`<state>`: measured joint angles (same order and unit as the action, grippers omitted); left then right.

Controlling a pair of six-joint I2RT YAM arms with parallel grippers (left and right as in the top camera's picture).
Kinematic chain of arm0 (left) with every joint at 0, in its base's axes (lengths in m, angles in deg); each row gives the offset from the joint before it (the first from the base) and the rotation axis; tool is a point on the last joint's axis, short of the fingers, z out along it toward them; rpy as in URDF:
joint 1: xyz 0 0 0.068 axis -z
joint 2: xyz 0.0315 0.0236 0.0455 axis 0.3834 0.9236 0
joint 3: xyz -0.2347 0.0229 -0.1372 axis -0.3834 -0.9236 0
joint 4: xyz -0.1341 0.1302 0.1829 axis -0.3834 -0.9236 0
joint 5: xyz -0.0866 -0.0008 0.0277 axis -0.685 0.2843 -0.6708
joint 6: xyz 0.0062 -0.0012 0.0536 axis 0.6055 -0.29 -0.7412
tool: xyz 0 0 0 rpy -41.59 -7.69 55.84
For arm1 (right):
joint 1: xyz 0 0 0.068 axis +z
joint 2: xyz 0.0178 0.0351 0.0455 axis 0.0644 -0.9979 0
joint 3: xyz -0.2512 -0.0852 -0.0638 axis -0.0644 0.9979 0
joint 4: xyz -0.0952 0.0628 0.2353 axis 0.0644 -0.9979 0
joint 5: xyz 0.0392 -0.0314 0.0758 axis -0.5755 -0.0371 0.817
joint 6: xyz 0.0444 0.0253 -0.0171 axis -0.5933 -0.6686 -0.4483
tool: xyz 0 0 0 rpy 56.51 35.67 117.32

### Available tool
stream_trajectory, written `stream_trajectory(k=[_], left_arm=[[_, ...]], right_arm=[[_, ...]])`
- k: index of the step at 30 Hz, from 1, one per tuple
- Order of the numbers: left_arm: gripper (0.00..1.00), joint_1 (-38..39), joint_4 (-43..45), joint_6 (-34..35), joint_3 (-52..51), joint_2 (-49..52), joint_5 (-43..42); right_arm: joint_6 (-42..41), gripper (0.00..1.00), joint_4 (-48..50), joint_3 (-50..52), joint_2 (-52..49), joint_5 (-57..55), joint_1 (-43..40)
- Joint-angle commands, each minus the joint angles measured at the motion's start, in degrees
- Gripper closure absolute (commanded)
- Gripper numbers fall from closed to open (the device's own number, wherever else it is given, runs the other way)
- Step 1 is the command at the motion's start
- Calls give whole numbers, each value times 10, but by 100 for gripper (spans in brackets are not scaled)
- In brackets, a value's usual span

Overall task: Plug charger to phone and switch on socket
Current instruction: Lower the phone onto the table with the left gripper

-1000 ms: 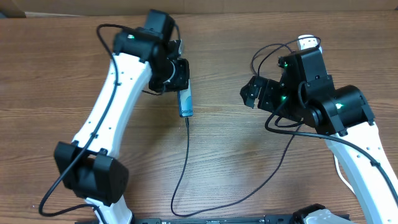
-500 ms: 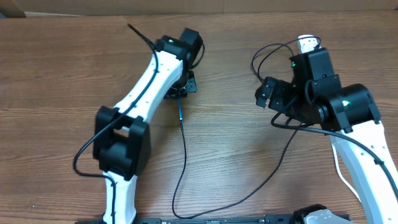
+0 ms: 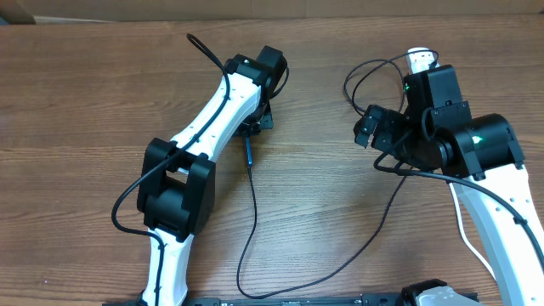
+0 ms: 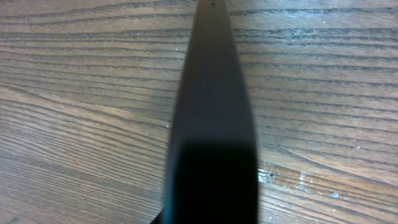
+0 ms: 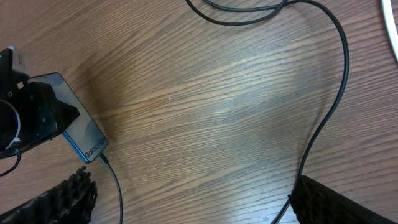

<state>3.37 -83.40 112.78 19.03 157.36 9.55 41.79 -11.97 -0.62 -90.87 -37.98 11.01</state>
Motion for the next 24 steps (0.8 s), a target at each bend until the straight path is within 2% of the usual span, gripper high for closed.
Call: stream_trajectory(k=[1, 5, 9, 15, 19, 24], left_arm=[[96, 4, 0, 12, 5, 0, -11], [96, 3, 0, 4, 6, 0, -65], [96, 3, 13, -38, 7, -1, -141], [95, -4, 65, -113, 7, -1, -329], [96, -24, 111, -124, 7, -1, -477], [96, -54, 151, -128, 6, 0, -574]], right_arm=[[4, 0, 2, -12, 3, -9, -3], [4, 0, 0, -12, 3, -9, -3], [4, 0, -2, -11, 3, -9, -3], [4, 0, -5, -11, 2, -9, -3], [4, 0, -10, -11, 2, -9, -3], [4, 0, -14, -11, 2, -9, -3]])
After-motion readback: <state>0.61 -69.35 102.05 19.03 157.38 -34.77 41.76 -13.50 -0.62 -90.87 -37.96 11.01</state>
